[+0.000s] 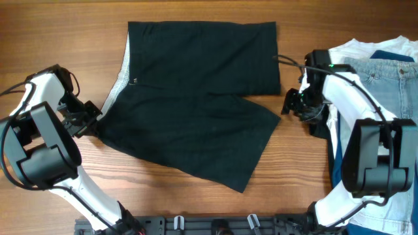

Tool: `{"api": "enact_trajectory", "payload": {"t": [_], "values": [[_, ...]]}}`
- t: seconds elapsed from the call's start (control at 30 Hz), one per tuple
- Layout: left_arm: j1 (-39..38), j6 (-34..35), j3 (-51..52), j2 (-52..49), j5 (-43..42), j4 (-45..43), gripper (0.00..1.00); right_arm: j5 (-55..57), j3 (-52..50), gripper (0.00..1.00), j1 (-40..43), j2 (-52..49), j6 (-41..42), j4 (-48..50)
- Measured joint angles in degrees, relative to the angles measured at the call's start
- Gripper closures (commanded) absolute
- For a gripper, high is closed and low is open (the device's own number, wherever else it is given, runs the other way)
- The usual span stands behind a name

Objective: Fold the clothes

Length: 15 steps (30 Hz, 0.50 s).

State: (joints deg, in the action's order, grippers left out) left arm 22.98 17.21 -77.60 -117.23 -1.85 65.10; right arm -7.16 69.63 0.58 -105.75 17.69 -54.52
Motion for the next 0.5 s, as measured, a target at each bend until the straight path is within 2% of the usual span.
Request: {"api": "enact_trajectory", "payload": {"t": [0.2, 0.33, 0.5], "values": [[-1.99, -0.15, 0.0, -0.02, -2.12, -0.2, 0.82, -9.46, 1.18, 0.23, -1.16, 0.02, -6.97, -13.38], [-2.47, -0.15, 0.02, -0.15, -2.58, -0.42, 0.82, -13.44, -2.36, 0.24, -10.86, 0.04, -9.6, -15.21], [-2.47, -0.15, 0.04, -0.22, -2.58, -0.59, 0.82, -15.1, -10.16, 0.22, -24.41, 1.64, -6.19, -13.35]]}}
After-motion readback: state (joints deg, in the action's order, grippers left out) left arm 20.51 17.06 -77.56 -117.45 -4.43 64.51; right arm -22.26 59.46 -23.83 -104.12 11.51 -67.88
